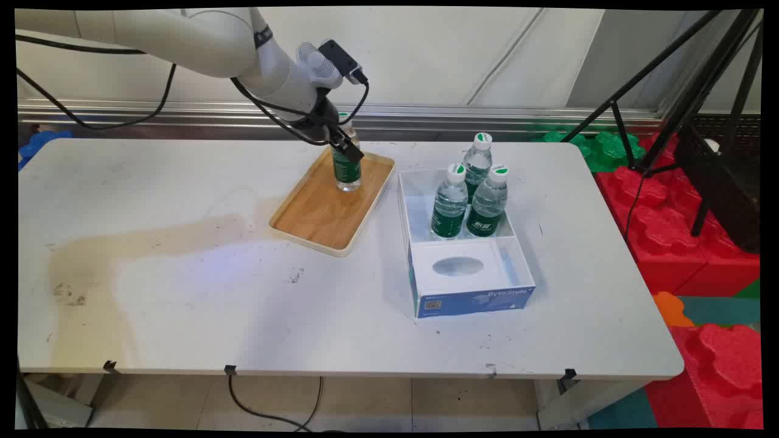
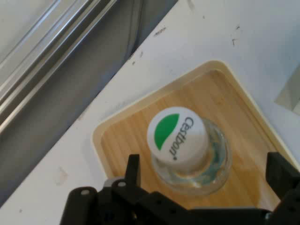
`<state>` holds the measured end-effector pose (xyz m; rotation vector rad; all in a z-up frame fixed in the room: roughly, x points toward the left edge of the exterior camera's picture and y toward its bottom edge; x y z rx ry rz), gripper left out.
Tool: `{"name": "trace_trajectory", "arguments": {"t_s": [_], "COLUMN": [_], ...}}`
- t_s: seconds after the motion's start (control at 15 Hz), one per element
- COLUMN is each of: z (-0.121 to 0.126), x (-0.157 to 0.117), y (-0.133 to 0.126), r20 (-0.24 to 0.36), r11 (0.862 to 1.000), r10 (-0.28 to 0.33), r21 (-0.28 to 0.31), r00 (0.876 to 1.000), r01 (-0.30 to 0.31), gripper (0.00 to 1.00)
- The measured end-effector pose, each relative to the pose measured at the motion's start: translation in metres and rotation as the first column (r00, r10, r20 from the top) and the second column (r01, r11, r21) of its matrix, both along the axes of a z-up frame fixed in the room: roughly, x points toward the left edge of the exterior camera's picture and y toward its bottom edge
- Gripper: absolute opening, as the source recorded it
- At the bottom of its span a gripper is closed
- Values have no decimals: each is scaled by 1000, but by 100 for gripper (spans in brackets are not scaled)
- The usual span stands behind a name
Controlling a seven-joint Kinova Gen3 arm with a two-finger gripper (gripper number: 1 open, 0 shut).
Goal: Pick up the green bottle from the white box
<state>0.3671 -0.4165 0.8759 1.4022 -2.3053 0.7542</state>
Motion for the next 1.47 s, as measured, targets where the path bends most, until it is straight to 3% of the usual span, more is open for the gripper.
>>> {"name": "trace_trajectory", "arguments": {"t_s": [0.33,0.8,1.47], "z": [15,58,114], "x": [4,10,-11], "y": [12,48,110], "r20": [9,23,23], "r11": [1000,997,991], "r10": [5,2,-110], "r21": [-24,-73,-79], "r00": [1000,1000,994], "r01": [-5,-1,112], "gripper": [100,100,100]}}
